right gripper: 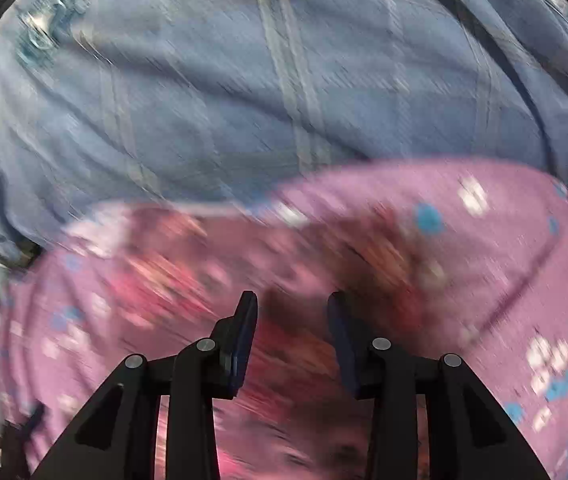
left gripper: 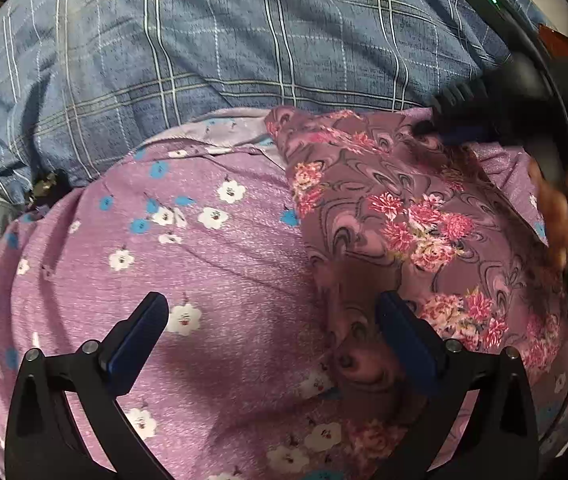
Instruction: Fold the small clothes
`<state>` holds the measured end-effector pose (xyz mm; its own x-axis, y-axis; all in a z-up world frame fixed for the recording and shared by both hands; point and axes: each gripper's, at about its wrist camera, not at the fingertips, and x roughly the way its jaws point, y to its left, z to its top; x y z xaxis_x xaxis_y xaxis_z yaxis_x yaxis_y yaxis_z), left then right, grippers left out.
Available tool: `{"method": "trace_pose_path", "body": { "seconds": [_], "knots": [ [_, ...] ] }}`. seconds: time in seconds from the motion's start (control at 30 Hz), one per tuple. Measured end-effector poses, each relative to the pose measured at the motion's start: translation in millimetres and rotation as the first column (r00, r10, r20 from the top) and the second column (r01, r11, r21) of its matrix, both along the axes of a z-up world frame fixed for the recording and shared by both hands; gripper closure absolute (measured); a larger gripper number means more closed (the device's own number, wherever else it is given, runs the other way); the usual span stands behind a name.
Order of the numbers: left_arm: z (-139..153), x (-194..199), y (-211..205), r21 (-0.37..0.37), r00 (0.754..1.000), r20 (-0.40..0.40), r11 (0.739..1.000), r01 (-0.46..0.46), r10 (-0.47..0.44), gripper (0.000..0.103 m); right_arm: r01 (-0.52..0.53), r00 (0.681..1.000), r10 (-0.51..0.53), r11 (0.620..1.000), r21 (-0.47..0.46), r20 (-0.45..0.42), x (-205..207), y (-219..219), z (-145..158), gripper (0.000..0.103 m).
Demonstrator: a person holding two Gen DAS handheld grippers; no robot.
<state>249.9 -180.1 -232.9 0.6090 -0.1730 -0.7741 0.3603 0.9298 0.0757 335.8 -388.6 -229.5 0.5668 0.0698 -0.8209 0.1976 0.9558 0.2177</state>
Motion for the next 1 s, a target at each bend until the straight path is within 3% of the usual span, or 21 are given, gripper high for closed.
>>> {"method": "trace_pose_path", "body": {
  "seconds": [0.1,0.17,0.23,0.3,0.4,0.53,0.6,0.73,0.9,1.0],
  "knots": [
    [-1,-2,1,0.004,1.0,-0.002,1.0,0.01,-0.01,0.0,-0.099,0.994,0.102,0.994,0.053,-0.046,34,27,-5,0.064],
    [-5,0,3,-0.011,1.0,-0.024,1.0,0.008,-0.009,0.0,-0.139,0.981,0.147,0.988,0.068,-0.126,61,43,-26,0.065],
    [-8,5,6,-0.046,0.999,-0.049,0.999,0.005,-0.007,0.0,-0.138,0.976,0.139,0.99,0.017,-0.166,78,51,-45,0.066],
    [-9,10,10,-0.077,0.997,-0.074,0.997,0.006,-0.012,0.0,-0.117,0.983,0.115,0.993,-0.006,-0.145,76,54,-37,0.066],
    [-6,12,14,-0.102,0.997,-0.081,0.995,-0.013,0.004,0.0,-0.089,0.994,0.088,0.996,-0.015,-0.071,49,54,-12,0.067],
    [7,5,18,-0.104,0.999,-0.021,0.994,-0.031,0.029,0.0,-0.021,1.0,0.023,0.987,-0.16,0.016,-16,49,22,0.065],
    [11,1,17,-0.114,1.0,-0.01,0.993,-0.019,0.018,0.0,0.022,1.0,-0.019,0.978,-0.208,0.013,-43,41,26,0.065],
    [-8,-2,0,-0.009,0.998,-0.052,1.0,0.016,-0.017,0.0,0.046,0.993,-0.071,0.969,-0.242,-0.095,-75,27,-5,0.059],
    [7,-10,3,-0.049,1.0,0.005,0.999,0.022,-0.021,0.0,0.094,0.996,-0.093,0.962,-0.256,0.015,-100,32,14,0.059],
    [13,-8,11,-0.079,0.999,0.032,0.997,-0.001,0.003,0.0,0.105,0.993,-0.082,0.933,-0.343,0.08,-111,43,26,0.059]
  ]
}}
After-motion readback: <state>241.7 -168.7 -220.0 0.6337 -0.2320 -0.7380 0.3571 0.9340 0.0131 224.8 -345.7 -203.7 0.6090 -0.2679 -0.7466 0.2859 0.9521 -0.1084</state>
